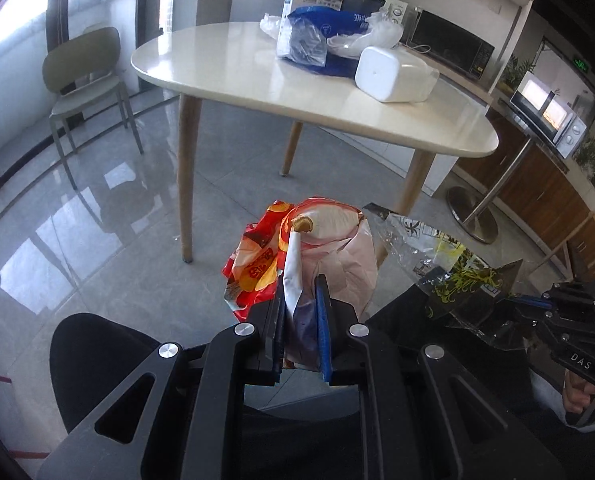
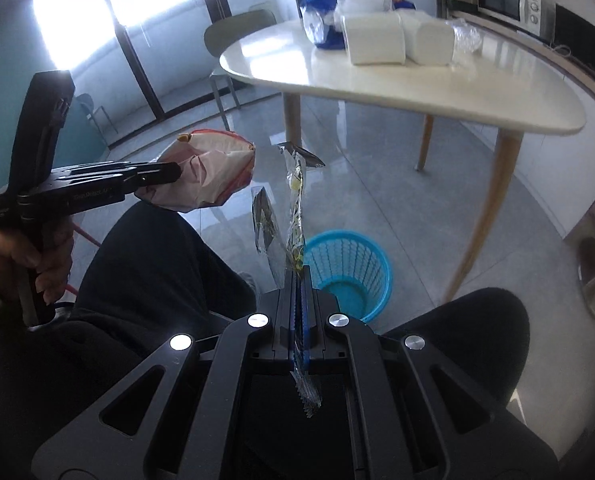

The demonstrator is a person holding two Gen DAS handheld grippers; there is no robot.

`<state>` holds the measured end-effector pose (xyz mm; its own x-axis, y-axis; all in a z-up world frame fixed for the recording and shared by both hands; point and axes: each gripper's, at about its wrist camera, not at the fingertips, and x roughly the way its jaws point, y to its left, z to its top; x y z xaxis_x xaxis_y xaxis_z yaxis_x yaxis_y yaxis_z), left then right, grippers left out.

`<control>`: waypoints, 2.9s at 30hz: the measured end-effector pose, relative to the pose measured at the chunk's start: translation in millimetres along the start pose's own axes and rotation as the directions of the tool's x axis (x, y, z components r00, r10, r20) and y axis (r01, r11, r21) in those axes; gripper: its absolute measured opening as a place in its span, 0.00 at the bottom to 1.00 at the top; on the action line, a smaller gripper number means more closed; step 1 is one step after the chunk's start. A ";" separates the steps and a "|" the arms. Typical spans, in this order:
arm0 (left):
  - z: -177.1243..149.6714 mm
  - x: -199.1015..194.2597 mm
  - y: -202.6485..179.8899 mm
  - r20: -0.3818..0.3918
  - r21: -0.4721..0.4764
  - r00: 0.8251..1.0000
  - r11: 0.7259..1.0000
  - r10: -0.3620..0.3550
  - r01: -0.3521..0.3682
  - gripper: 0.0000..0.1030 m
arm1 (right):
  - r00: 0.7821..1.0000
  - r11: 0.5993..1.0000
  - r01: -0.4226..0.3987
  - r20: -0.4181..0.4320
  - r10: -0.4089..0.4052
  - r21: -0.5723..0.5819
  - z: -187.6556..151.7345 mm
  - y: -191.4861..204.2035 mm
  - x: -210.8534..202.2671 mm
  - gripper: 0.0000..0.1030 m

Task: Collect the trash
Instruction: 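Carry the snack bag and foil wrapper down over the blue wastebasket with both tools, then open the left tool over the basket while the right tool releases the foil wrapper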

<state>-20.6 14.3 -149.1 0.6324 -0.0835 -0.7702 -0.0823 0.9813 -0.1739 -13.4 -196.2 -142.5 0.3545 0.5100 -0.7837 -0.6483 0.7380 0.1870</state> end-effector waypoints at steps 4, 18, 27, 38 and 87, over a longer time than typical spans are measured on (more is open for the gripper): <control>-4.1 12.2 2.2 -0.014 0.014 0.999 0.999 0.037 -0.037 0.12 | 0.998 1.000 0.010 -0.059 -0.009 0.015 -3.4 -8.4 29.5 0.01; -7.6 89.2 30.5 -0.131 -0.066 0.991 0.997 0.028 -0.037 0.12 | 0.972 0.992 0.035 -0.236 -0.006 0.120 11.1 -33.9 132.9 0.02; -9.1 134.7 39.2 -0.197 -0.083 0.980 0.996 0.007 -0.024 0.12 | 0.950 0.977 0.077 -0.312 -0.011 0.199 16.3 -50.9 185.6 0.02; -7.2 179.9 46.5 -0.275 -0.123 0.961 0.992 -0.038 0.004 0.12 | 0.924 0.965 0.136 -0.380 -0.042 0.225 26.1 -66.9 245.3 0.02; 2.7 297.7 80.3 -0.460 -0.223 0.888 0.968 -0.002 -0.113 0.35 | 0.860 0.932 0.214 -0.509 -0.037 0.293 21.0 -92.8 340.9 0.40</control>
<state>163.2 68.7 -390.6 0.2069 -0.1561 -0.9658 -0.3235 0.9207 -0.2181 181.8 -81.5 -414.6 -0.0137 0.1862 -0.9824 -0.3312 0.9262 0.1801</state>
